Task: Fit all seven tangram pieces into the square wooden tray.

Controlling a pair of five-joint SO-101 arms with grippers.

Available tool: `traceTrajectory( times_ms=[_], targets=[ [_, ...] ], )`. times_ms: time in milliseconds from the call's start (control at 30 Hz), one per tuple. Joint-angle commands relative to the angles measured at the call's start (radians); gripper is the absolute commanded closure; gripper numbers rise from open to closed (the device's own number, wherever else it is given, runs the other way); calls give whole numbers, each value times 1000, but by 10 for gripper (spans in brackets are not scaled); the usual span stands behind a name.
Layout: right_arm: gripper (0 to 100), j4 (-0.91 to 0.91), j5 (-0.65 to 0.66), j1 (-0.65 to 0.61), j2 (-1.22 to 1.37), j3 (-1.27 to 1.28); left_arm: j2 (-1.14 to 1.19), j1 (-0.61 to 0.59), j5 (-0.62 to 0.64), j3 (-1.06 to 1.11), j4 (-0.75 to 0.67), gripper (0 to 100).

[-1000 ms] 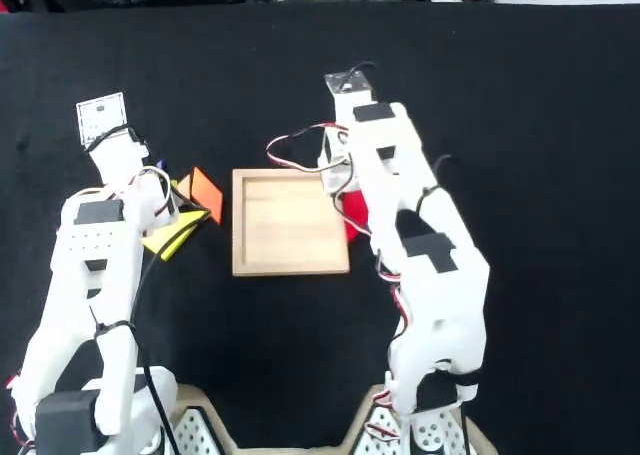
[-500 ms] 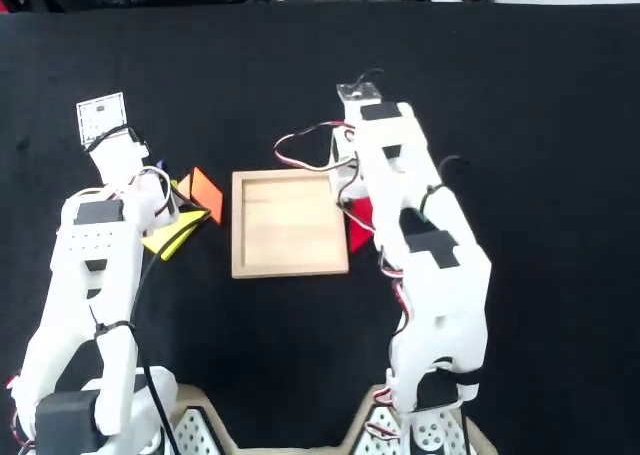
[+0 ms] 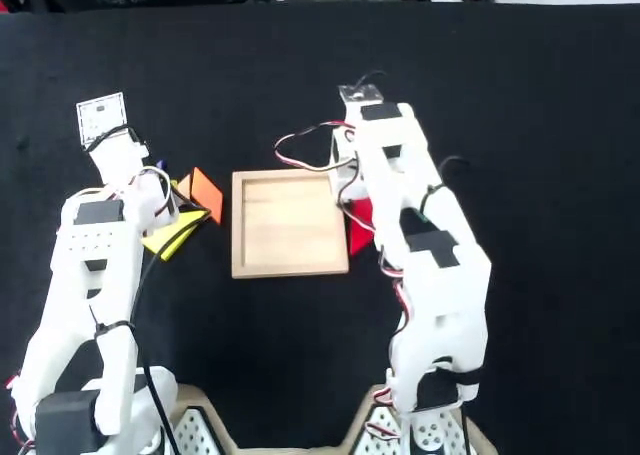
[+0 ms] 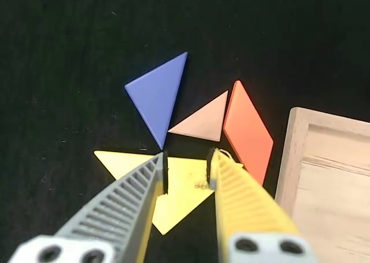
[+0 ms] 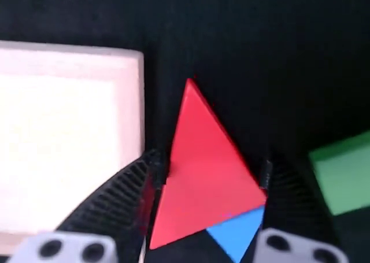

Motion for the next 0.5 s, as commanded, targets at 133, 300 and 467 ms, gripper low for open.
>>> traceTrajectory(
  times_ms=[133,300,467],
  targets=[
    [811,-48,181,9,81,-162,-5,10,12,-13,-18,852],
    [947,-25,215,8,127,-208,-5,10,12,-13,-18,852],
    [987,2,216,11,131,-237,-5,10,12,-13,-18,852]
  ],
)
